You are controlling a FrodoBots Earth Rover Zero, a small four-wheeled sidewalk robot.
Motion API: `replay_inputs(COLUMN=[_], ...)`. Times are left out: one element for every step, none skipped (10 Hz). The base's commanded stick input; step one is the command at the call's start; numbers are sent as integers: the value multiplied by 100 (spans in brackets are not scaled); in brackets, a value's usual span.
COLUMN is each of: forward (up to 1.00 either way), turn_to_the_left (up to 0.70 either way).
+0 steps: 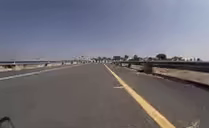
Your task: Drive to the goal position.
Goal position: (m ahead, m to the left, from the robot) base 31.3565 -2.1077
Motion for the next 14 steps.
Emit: replay_inputs(forward=[100, 100, 100, 100, 100, 100, 100, 100, 100, 100, 100, 100, 100, 100], turn_to_the_left=[0, 0, 0, 0, 0, 0, 0, 0, -27, -27, -18, -5, 0, 0])
